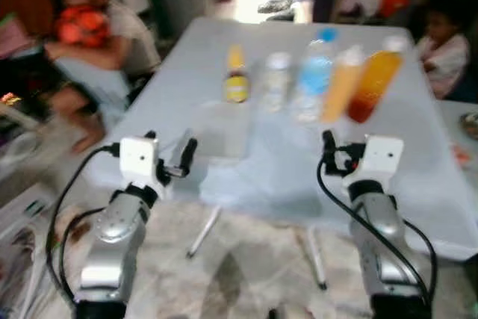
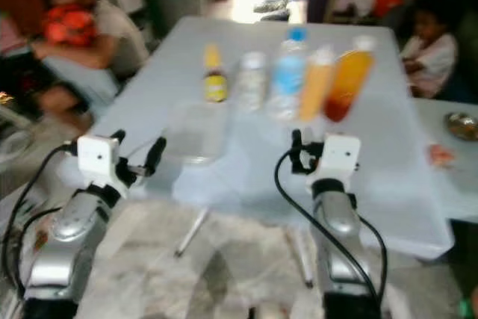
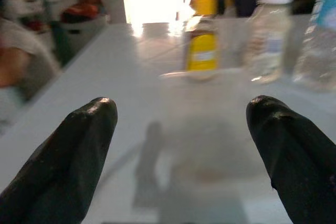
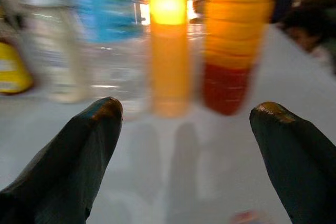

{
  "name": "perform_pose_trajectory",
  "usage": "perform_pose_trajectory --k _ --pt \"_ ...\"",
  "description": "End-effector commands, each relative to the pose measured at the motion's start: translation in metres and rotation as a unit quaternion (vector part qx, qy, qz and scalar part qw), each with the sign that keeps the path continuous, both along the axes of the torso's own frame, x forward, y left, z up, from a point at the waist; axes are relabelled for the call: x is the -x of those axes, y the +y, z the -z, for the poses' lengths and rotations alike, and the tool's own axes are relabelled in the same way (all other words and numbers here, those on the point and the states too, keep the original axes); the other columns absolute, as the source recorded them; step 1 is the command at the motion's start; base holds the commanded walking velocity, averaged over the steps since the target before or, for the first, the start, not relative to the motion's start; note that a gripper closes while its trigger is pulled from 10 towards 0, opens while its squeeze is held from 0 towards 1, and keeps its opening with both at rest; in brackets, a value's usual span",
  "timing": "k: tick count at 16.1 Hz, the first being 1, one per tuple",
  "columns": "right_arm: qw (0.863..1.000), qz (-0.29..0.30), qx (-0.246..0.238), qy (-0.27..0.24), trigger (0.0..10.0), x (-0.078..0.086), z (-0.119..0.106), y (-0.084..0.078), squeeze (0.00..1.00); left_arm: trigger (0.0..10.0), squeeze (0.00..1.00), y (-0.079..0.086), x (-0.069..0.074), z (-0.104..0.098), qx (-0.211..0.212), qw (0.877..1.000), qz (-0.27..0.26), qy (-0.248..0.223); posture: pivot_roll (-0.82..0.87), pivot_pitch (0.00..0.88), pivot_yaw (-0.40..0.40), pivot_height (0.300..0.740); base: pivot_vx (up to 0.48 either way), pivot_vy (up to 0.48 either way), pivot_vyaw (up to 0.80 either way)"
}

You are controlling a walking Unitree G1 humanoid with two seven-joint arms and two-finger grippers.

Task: Restocking fridge

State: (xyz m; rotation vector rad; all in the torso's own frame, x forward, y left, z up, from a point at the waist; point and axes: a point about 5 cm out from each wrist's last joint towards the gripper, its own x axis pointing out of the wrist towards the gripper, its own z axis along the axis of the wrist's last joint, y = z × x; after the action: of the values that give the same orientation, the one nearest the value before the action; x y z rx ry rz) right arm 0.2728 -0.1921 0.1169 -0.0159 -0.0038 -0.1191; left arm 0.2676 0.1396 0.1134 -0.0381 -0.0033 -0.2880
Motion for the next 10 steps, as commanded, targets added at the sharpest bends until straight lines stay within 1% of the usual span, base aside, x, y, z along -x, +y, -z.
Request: perform_pose_trajectory --k 1,3,7,9,10 --pt "1.000 -0.001 -0.002 -0.008 10.0 -0.0013 -0.0030 0.0016 0.00 10.0 0.00 0.0044 -0.0005 -0.0030 -0.008 1.000 -0.005 -0.004 -0.02 0.000 0.020 0.740 0.000 0.424 0.00" --pt "1.000 -0.003 -0.001 -0.009 10.0 -0.0014 -0.0030 0.0026 0.00 10.0 0.00 0.0033 -0.0004 -0.0054 -0.004 1.000 -0.003 -0.012 -0.02 0.000 0.020 0.740 0.000 0.469 0.00" --pt "1.000 -0.005 -0.001 -0.007 10.0 0.0000 -0.0009 0.0037 0.00 10.0 0.00 0.0037 -0.0005 -0.0051 0.003 1.000 -0.012 -0.007 -0.02 0.000 0.019 0.740 0.000 0.412 0.00" --pt "1.000 -0.006 0.000 -0.005 10.0 0.0008 -0.0002 0.0048 0.00 10.0 0.00 0.0050 -0.0006 -0.0034 0.005 1.000 -0.017 0.003 -0.02 0.000 0.019 0.740 0.000 0.480 0.00" --pt "1.000 -0.006 0.000 -0.005 10.0 0.0011 -0.0001 0.0048 0.00 10.0 0.00 0.0044 -0.0004 -0.0051 0.001 1.000 -0.011 -0.007 -0.02 0.000 0.020 0.740 0.000 0.480 0.00"
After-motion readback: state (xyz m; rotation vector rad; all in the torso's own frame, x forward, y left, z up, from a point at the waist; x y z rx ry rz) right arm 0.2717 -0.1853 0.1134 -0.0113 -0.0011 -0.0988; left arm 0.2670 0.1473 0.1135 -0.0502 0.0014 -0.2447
